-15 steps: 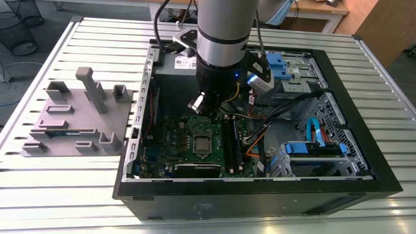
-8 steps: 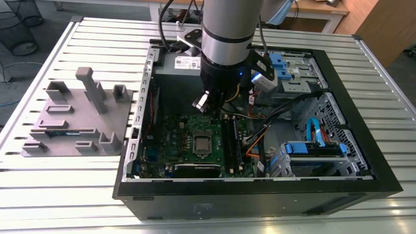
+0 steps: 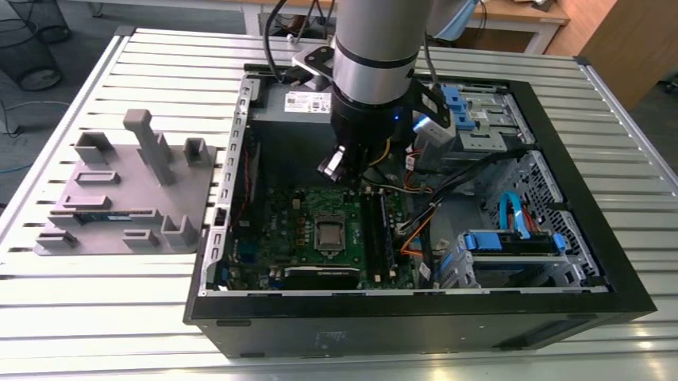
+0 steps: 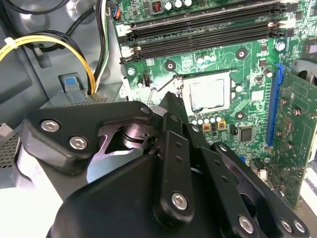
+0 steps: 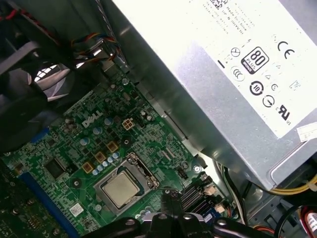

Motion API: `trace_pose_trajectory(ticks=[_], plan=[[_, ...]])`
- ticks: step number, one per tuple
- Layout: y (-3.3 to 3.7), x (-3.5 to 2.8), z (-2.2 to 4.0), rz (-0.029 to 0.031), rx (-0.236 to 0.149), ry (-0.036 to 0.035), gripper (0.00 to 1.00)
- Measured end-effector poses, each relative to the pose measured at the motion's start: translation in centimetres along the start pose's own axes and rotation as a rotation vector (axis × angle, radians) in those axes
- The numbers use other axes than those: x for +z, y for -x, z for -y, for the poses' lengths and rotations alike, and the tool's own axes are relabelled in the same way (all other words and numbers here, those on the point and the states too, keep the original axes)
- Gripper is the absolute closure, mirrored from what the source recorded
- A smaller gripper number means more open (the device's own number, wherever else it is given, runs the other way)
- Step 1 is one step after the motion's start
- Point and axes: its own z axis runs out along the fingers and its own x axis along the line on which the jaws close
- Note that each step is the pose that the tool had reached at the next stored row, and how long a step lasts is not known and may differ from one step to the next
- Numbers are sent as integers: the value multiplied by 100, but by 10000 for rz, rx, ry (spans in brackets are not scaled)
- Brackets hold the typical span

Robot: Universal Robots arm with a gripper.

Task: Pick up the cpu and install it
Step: 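Install the first cpu locking lever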

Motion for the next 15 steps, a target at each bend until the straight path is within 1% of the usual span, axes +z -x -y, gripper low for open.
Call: trace_pose_trajectory(ticks=[3,5,8,10,15], plan=[[6,4,5,-5,-183,6,89],[9,5,7,-8,-377,15,89],[9,6,7,42,-586,63,89],[10,6,8,135,-601,139,89],[55,9,-31,141,-600,143,89]])
